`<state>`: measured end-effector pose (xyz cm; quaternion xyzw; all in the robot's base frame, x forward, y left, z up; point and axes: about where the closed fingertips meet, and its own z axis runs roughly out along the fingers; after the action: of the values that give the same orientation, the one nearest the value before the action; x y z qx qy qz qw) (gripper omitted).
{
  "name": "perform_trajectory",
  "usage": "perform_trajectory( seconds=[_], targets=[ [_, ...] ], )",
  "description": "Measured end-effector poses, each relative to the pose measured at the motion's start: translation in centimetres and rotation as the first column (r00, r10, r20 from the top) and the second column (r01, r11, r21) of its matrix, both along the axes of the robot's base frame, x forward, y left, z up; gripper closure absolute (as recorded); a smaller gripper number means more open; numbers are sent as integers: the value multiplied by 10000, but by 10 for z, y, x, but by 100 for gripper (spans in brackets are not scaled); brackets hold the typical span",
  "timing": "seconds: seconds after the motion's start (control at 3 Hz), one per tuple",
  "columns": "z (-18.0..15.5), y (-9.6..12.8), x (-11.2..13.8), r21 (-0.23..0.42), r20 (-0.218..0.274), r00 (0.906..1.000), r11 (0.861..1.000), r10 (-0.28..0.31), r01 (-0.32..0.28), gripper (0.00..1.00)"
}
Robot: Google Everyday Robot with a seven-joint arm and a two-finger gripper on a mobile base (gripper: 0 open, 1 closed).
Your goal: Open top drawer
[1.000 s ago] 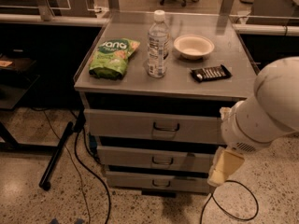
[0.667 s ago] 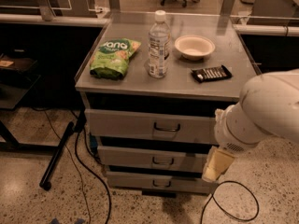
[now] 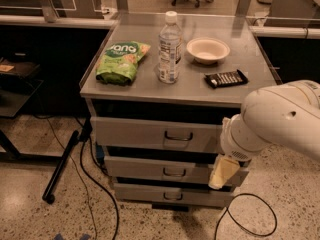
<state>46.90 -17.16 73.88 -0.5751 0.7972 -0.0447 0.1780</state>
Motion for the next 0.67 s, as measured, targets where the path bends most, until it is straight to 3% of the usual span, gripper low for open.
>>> perform_trajectory(
  seconds=[0.67],
  targets=[
    [-30, 8, 36, -62, 5, 9998, 9998, 177, -177, 0]
  ],
)
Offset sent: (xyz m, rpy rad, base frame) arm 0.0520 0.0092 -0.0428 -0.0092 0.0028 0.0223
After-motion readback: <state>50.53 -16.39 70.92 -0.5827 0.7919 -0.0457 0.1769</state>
